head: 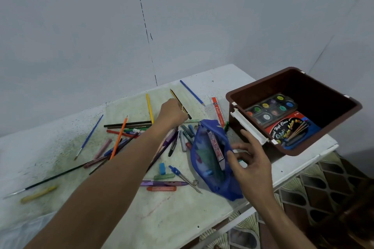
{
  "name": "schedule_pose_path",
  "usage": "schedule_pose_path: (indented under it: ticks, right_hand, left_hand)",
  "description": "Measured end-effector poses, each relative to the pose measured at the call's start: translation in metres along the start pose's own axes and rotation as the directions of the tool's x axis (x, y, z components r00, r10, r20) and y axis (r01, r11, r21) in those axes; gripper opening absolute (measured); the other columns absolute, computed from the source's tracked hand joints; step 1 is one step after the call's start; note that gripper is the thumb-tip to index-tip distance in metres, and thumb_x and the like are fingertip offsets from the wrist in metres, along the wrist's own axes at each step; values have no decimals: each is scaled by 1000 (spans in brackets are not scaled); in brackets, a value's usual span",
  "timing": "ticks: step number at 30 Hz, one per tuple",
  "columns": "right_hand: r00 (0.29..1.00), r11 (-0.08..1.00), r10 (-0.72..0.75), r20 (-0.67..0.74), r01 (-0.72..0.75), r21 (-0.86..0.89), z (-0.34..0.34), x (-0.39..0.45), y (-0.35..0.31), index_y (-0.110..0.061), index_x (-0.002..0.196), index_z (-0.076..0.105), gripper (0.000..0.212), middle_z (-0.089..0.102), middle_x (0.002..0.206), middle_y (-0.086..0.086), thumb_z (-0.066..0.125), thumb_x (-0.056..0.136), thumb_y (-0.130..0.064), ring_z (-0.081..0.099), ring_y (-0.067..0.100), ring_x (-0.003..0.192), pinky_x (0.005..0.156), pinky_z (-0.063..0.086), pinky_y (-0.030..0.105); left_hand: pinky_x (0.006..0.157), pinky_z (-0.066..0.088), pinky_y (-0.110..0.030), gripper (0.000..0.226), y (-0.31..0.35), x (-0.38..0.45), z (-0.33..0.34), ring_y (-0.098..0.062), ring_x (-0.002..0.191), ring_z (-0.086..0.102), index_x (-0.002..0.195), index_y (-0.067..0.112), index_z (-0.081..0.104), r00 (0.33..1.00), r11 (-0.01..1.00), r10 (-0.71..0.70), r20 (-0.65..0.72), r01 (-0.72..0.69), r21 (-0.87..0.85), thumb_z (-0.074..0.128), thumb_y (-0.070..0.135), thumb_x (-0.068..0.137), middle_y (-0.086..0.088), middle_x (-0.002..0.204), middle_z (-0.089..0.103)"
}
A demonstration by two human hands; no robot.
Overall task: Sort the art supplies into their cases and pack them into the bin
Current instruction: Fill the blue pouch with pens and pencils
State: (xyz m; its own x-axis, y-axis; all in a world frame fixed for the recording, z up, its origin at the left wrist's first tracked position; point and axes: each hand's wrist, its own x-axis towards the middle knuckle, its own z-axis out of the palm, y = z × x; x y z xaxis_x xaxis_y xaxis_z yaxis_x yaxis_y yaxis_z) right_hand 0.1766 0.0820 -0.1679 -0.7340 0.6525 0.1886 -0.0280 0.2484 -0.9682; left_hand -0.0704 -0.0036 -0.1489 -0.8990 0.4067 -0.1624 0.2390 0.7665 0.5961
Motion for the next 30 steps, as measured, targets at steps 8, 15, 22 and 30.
schedule_pose_path:
  ticks: [8,15,22,30]
  right_hand:
    - [998,1000,11,-65,-11,6,-15,-13,5,-26,127,51,57,68,93,-4,68,81,2,67,16,77,67,58,31]
    - [994,998,52,-94,-48,42,-16,-14,11,-35,124,52,58,68,93,-1,69,81,0,67,20,78,63,58,29]
    - [997,999,27,-74,-24,37,-16,-14,0,-30,122,52,57,69,92,0,70,79,2,66,20,76,63,58,31]
    - [997,999,33,-64,-30,41,-11,-10,-6,-23,126,52,55,69,93,0,70,80,1,67,18,75,65,58,33]
  left_hand:
    - [68,55,-37,41,64,33,21,-24,74,61,121,6,43,988,991,113,102,-105,-80,54,17,83,-5,97,53]
    - [67,51,-33,100,86,42,65,-30,99,62,129,5,35,987,995,76,143,-85,58,84,55,57,-11,114,58]
    - [66,47,-30,83,80,46,65,-26,96,60,128,9,36,994,992,89,71,-95,81,85,35,66,-10,114,58]
    - [49,44,-28,76,66,36,58,-20,69,57,127,9,33,941,899,335,48,-335,280,80,18,68,-8,87,59]
